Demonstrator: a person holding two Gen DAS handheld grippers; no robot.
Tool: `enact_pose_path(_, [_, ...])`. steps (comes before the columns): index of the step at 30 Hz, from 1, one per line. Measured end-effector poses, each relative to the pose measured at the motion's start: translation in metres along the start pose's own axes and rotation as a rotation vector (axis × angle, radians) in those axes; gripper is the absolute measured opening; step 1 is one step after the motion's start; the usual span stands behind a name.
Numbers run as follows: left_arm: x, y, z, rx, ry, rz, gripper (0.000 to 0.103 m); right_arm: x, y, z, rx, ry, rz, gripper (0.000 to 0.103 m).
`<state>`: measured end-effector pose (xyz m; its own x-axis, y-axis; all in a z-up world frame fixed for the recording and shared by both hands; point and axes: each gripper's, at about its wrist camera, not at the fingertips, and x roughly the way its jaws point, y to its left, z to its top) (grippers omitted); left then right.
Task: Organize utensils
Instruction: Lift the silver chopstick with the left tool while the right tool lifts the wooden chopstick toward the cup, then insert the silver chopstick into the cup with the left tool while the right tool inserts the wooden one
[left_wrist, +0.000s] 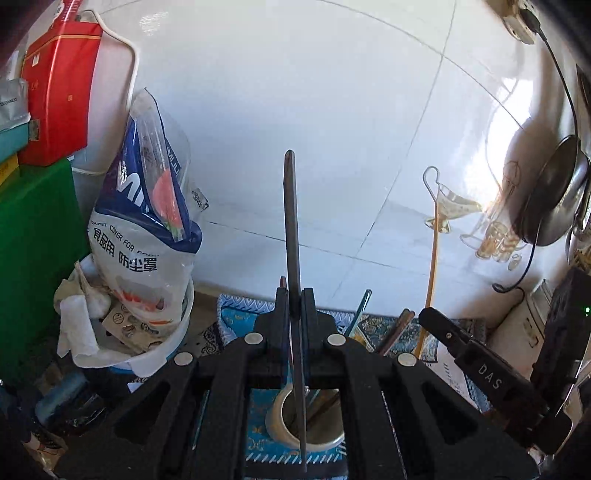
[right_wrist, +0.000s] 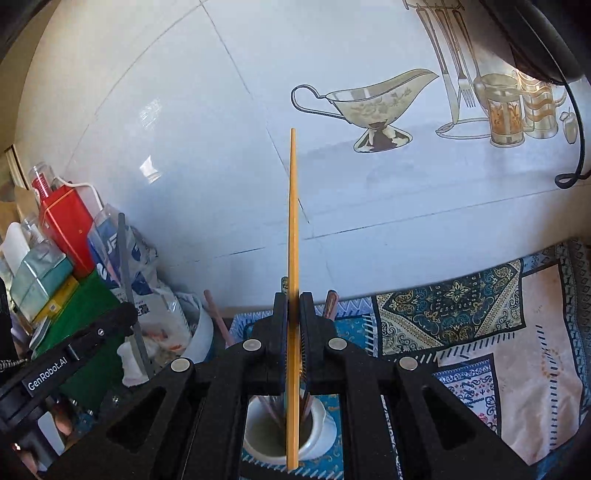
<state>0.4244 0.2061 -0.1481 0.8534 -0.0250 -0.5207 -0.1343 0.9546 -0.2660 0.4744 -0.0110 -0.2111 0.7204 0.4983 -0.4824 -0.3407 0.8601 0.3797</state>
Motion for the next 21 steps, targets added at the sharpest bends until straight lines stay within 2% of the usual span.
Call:
enact_pose_path(7, [0.029,0.005,-0.014,0.006,-0.104,-0.034,0.004,0.023,0.002,-0.015,0.041,-0.060,-0.038,0.006])
enact_pose_path(12, [0.046,0.010,-0.028,0.025,-0.097,-0.035,0.004,0.030,0.005,-0.031,0.006,-0.091,-0.048,0.006])
enact_pose_path(21, [0.057,0.004,-0.051,0.107,-0.034,-0.015,0.002,0.029,0.008,-0.045,-0.065,0.025,-0.031,0.006])
